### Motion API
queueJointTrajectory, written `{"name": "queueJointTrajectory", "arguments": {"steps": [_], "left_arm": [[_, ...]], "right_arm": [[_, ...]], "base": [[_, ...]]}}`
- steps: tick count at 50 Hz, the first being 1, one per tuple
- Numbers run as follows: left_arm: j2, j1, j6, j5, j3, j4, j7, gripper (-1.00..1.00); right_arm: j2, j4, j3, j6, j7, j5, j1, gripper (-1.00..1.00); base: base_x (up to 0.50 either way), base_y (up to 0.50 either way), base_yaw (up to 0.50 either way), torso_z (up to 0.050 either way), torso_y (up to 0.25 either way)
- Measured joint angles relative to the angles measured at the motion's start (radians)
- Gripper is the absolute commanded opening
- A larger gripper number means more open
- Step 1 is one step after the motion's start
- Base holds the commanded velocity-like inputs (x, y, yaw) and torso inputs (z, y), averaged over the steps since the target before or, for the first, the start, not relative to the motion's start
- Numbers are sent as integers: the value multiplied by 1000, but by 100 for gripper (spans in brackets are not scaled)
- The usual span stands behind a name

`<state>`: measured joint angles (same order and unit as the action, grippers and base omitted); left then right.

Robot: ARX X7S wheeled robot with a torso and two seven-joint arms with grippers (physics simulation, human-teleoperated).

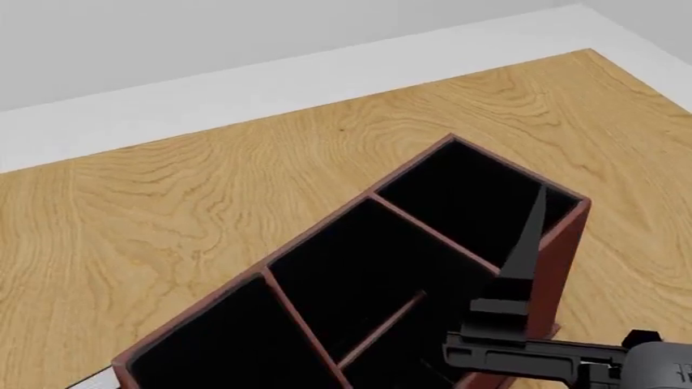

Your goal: Pick up the book and place it in the back compartment of the caddy.

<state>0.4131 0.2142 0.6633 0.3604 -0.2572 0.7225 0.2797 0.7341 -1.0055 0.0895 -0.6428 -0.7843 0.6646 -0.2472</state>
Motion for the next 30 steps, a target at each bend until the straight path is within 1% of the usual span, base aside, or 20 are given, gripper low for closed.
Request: {"name": "queueJointTrajectory", "arguments": {"steps": [4,8,12,16,21,30], "left_arm": [[42,69,103,58,-33,3,-5,100],[92,173,232,131,-60,-4,-10,100],[145,289,354,197,-59,-29,-21,100],[202,396,449,243,-25,-65,-42,100],[283,501,528,275,48,-115,-85,100],[424,618,627,317,173,-181,-181,100]], "right_arm": [[3,2,6,10,6,1,0,100],[5,4,11,21,11,1,2,100],[7,5,14,30,14,2,5,100],[9,7,18,36,15,2,6,100],[9,14,23,47,20,3,7,100],[11,22,18,70,25,10,16,100]], "base": [[0,0,0,0,0],[0,0,0,0,0],[0,0,0,0,0],[0,0,0,0,0],[0,0,0,0,0],[0,0,0,0,0]]}}
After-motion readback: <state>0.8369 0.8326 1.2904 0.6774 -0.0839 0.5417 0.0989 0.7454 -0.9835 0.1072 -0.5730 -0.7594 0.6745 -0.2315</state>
